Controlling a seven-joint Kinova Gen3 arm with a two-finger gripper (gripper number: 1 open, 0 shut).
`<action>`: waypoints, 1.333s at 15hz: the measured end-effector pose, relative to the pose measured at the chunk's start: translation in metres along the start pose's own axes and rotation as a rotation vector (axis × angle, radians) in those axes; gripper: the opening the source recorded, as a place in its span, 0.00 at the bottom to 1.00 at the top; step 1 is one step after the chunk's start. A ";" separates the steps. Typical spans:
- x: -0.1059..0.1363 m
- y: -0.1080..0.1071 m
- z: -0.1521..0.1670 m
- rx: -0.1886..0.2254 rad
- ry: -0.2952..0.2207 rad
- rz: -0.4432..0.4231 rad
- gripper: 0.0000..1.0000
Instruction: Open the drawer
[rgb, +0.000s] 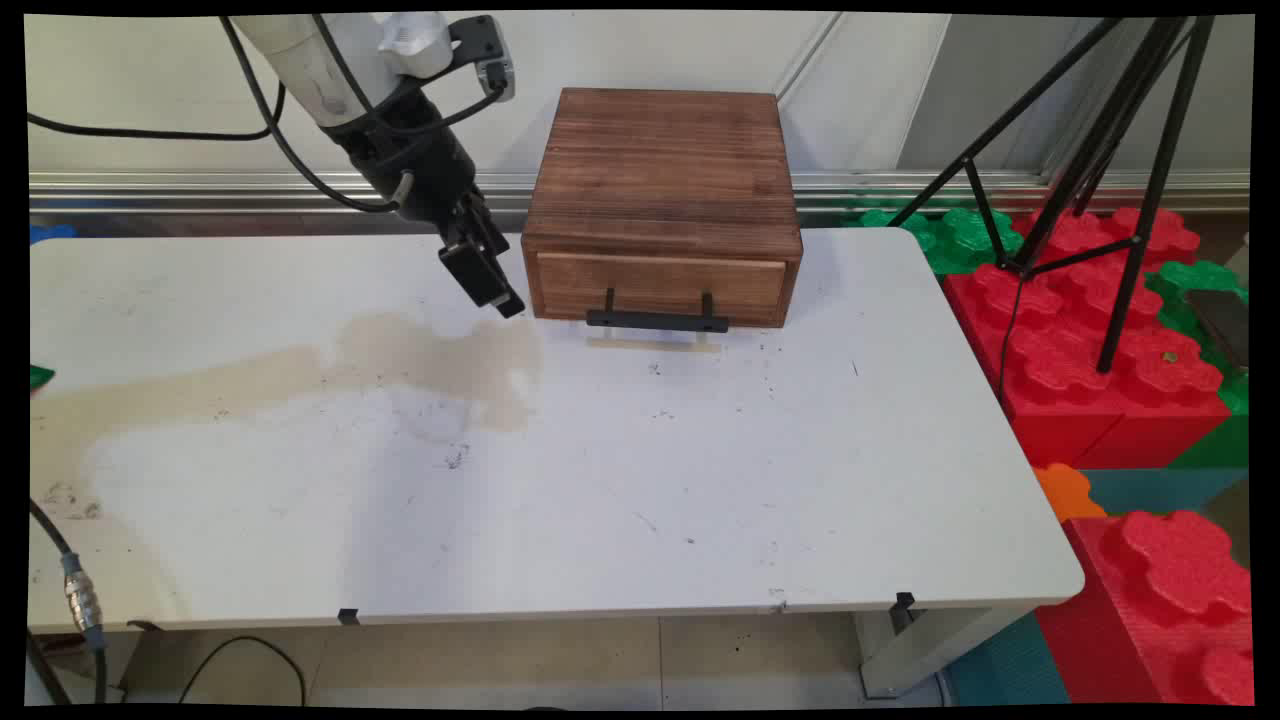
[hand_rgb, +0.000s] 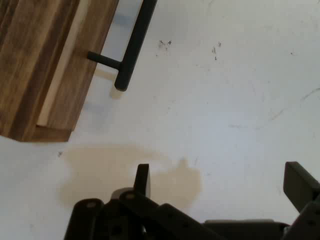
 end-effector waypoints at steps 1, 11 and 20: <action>0.002 0.000 0.000 0.000 0.003 0.003 1.00; 0.033 -0.005 0.019 0.005 0.051 0.037 1.00; 0.071 -0.013 0.074 0.000 0.051 0.108 1.00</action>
